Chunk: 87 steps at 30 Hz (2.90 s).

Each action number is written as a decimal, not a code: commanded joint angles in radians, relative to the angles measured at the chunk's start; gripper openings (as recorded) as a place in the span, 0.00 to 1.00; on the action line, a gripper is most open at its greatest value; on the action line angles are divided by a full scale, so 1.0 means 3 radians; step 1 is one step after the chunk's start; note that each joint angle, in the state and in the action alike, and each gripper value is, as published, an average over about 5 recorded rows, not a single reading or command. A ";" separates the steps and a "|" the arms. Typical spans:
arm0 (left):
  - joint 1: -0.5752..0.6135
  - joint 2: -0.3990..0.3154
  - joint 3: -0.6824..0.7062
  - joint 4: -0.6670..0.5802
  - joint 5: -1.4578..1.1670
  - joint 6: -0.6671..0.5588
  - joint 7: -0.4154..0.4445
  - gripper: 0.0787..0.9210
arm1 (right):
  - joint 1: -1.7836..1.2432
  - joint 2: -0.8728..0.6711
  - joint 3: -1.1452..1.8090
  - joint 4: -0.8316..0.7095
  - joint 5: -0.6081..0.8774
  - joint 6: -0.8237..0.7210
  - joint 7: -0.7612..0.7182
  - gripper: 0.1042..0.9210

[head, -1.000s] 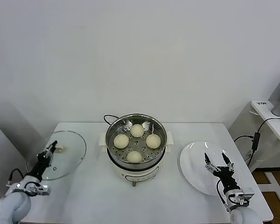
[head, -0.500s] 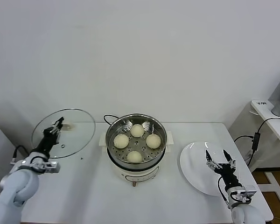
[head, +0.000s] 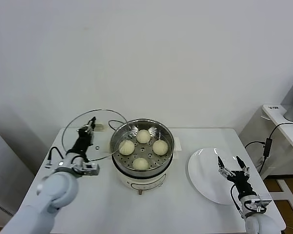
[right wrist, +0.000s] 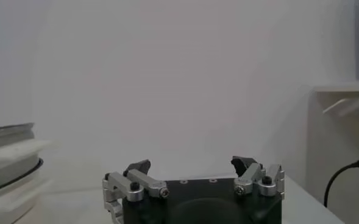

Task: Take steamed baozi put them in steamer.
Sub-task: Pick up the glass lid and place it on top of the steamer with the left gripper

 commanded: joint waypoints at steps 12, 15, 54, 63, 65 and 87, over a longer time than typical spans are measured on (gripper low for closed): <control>-0.0442 -0.0847 0.1022 0.0134 0.1061 0.0788 0.0441 0.04 | 0.0006 -0.0008 0.0022 -0.0026 -0.0007 -0.0002 0.0000 0.88; -0.0481 -0.0972 0.1086 0.0250 0.1086 0.0784 0.0421 0.04 | 0.0009 -0.0003 0.0019 -0.0038 -0.0008 -0.0001 -0.0002 0.88; -0.0512 -0.1389 0.1198 0.0722 0.1218 0.0760 0.0339 0.04 | 0.0007 0.0034 0.0015 -0.0094 -0.0060 0.0010 -0.0009 0.88; -0.0511 -0.1397 0.1175 0.0774 0.1125 0.0759 0.0276 0.04 | 0.0001 0.0050 0.0024 -0.0105 -0.0060 0.0022 -0.0020 0.88; -0.0503 -0.1396 0.1170 0.0776 0.1070 0.0766 0.0251 0.04 | -0.0001 0.0054 0.0029 -0.0111 -0.0061 0.0027 -0.0023 0.88; 0.0151 -0.0525 0.0010 -0.1003 -0.3490 0.0088 0.0594 0.56 | 0.0020 0.0023 0.0072 -0.0151 -0.0009 0.0027 -0.0100 0.88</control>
